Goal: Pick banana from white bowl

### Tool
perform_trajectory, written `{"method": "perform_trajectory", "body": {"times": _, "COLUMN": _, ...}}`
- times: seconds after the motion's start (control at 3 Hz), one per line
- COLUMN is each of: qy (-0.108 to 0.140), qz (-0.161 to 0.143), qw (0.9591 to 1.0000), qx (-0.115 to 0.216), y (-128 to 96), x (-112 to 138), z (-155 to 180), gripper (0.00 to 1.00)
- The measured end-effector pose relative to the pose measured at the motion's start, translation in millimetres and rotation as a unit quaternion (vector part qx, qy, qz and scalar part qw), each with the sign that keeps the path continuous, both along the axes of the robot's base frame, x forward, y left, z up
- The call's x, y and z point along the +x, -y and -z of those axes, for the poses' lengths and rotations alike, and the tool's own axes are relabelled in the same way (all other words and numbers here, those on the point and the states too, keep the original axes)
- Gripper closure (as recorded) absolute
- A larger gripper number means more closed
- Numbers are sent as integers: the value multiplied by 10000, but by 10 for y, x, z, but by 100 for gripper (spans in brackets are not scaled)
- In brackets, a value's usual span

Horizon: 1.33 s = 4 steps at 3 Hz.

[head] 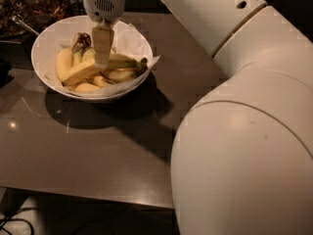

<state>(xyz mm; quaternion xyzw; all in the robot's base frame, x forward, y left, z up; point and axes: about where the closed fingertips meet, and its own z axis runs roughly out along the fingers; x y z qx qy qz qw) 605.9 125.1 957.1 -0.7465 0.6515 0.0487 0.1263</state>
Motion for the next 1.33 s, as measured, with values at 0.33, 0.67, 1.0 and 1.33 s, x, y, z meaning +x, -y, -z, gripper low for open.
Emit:
{"method": "perform_trajectory", "body": {"times": 0.33, "qy": -152, "qz": 37, "qw": 9998, "qx": -100, "y": 12, "x": 3, "z": 147, "gripper": 42}}
{"method": "perform_trajectory", "body": {"times": 0.67, "qy": -225, "qz": 1, "qw": 9995, "qx": -207, "y": -2, "x": 3, "z": 248, "gripper": 42}}
{"method": "perform_trajectory", "body": {"times": 1.0, "qy": -270, "qz": -38, "qw": 9992, "qx": -289, "y": -9, "x": 15, "z": 323, "gripper": 41}}
{"method": "perform_trajectory", "body": {"times": 1.33, "qy": -366, "qz": -100, "qw": 9986, "qx": -362, "y": -14, "x": 12, "z": 429, "gripper": 42}}
